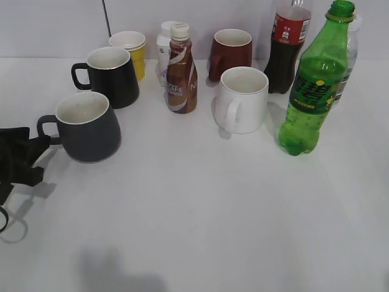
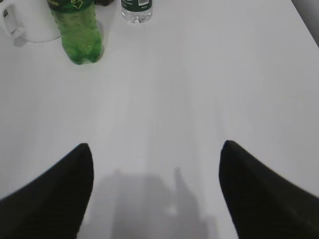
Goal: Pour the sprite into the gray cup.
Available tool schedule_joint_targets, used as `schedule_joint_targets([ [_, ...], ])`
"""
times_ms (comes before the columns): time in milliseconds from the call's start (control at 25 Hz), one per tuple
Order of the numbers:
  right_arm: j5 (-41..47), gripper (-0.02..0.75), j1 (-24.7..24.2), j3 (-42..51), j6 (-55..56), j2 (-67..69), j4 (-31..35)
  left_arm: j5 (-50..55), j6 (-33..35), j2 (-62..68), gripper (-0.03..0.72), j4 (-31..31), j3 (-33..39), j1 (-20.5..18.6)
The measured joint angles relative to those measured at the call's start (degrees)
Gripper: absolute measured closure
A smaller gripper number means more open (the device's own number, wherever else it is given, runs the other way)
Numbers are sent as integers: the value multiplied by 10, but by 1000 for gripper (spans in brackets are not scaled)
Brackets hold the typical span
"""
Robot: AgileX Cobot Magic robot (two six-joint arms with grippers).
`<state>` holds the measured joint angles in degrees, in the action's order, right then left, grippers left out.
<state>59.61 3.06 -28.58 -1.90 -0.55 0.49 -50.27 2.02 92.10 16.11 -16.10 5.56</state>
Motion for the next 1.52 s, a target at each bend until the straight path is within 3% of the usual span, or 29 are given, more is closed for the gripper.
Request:
schedule_joint_targets([
  [200,0,150,0,0,0,0,0,-20,5,39,358,-35,-24,0],
  [480,0,150,0,0,0,0,0,-54,7,76,366,-39,-48,0],
  [640,0,150,0,0,0,0,0,-56,7,87,430,-32,-64,0],
  [840,0,150,0,0,0,0,0,-54,11,91,612,-14,-72,0],
  [1040,0,150,0,0,0,0,7,-66,12,92,631,3,-73,0],
  [1240,-6,150,0,-4,-34,1,57,-66,14,87,632,8,-73,0],
  [1360,-81,150,0,-11,-67,26,74,-64,15,69,633,9,-73,0],
  [1520,-287,150,0,-12,-80,92,78,-63,15,52,633,11,-72,0],
])
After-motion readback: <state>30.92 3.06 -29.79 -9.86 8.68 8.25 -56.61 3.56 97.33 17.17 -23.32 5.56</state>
